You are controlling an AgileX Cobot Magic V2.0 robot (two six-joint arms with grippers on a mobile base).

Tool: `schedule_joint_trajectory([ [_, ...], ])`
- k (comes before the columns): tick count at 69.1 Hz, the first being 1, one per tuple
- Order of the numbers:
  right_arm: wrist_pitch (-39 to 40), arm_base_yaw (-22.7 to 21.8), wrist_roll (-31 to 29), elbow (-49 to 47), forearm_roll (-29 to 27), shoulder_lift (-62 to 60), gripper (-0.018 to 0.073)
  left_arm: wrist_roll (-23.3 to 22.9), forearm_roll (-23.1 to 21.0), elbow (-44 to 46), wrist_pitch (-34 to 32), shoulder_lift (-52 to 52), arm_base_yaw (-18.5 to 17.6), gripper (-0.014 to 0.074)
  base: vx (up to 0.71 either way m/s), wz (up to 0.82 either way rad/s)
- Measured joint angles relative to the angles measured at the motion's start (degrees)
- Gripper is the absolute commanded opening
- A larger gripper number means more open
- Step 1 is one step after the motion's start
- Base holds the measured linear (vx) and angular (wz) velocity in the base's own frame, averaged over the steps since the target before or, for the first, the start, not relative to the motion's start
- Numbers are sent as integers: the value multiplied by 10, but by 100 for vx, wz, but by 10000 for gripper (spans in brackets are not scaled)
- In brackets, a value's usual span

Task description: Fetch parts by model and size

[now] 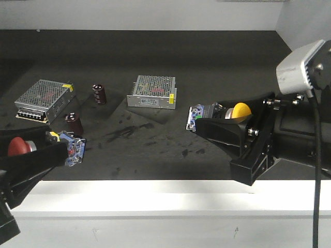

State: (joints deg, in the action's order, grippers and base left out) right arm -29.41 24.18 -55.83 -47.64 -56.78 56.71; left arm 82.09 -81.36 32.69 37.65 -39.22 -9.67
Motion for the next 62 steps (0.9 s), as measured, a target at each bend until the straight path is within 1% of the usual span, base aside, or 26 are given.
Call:
schedule_joint_trajectory([
  [39,0,0,0,0,0,0,-5,0,0,0,0,0,0,-6,0,1],
  [62,0,0,0,0,0,0,-5,0,0,0,0,0,0,-6,-11,18],
])
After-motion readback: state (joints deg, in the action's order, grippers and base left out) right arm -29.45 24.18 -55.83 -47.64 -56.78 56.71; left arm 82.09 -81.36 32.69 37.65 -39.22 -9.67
